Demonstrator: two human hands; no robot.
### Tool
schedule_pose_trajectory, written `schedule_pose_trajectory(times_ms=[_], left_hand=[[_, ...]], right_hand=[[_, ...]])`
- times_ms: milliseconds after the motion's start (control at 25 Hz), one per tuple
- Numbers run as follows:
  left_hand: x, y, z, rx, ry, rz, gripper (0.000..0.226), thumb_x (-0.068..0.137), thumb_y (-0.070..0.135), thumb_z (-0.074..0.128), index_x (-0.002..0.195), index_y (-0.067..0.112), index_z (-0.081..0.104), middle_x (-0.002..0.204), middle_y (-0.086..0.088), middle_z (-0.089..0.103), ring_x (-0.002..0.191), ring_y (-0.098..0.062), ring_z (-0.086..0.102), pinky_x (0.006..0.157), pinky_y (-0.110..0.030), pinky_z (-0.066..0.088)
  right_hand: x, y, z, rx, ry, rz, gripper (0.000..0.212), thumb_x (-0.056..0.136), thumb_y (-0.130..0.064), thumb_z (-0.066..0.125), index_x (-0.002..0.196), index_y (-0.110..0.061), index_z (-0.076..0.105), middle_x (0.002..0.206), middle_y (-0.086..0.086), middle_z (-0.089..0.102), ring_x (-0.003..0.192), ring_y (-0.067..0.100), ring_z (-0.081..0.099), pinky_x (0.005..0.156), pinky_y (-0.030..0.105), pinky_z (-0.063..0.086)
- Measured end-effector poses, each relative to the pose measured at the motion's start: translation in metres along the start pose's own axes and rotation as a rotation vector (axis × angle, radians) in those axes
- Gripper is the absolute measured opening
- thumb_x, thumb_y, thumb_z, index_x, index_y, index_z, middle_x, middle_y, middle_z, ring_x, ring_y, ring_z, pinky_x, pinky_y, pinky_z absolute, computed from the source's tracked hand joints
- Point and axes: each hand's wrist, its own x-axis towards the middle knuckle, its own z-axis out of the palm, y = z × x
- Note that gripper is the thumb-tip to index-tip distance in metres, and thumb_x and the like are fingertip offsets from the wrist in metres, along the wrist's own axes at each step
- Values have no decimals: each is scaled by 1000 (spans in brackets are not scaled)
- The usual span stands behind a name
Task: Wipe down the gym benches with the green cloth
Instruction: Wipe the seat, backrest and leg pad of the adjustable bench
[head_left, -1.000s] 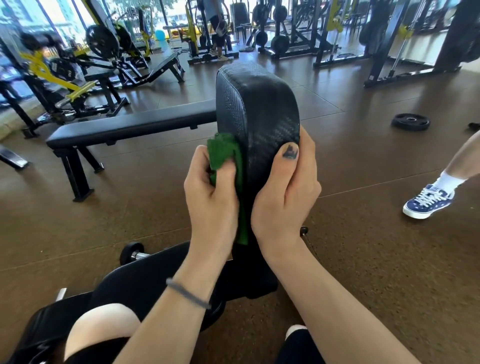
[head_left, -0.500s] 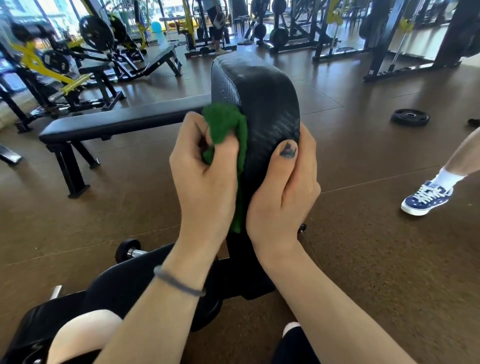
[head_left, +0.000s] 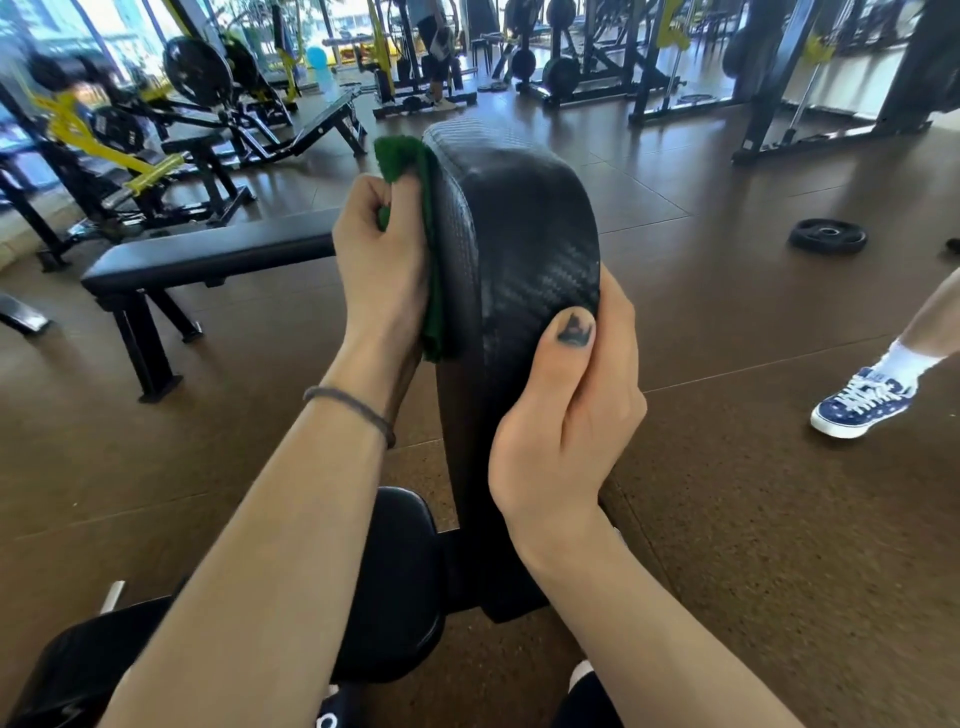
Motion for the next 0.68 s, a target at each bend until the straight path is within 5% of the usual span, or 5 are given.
schedule_pose_trajectory(times_ms=[200,280,440,560,680], left_hand=[[-43,2,-6,-1,-24,131,48,98,34,55,90,-13,51,78,-25,45,74,-21,37,64,-39,32],[-32,2,-4,-13,-17,170,42,98,31,55,84,-8,52,76,-18,40,74,-18,36,64,-34,32],[22,-47,0,41,12,-122,32,100,33,56,74,17,44,70,-4,42,68,-10,40,64,-35,33],[-28,-107,-21,106,-25,-285,35,103,30,56,90,-3,55,82,-21,56,77,-18,50,65,-44,43],[-112,-142,-48,96,-69,-509,29,107,26,50,102,0,58,92,-15,62,81,-23,53,66,-39,45]], right_hand=[[-1,2,0,-13,9,-24,48,107,-34,33,134,-7,61,117,5,71,106,26,67,85,24,52],[-2,2,1,-11,8,-36,54,109,-44,30,136,-8,60,117,5,71,105,27,68,84,28,54],[0,1,-1,-2,-4,-53,51,108,-38,32,133,-4,61,115,6,71,105,29,68,84,43,56],[-1,-2,-1,-27,6,-45,50,105,-31,32,134,-3,61,115,5,71,105,28,67,84,45,55],[-2,3,-3,-27,-37,-26,51,106,-37,30,139,-8,57,114,7,70,101,29,67,81,50,54]])
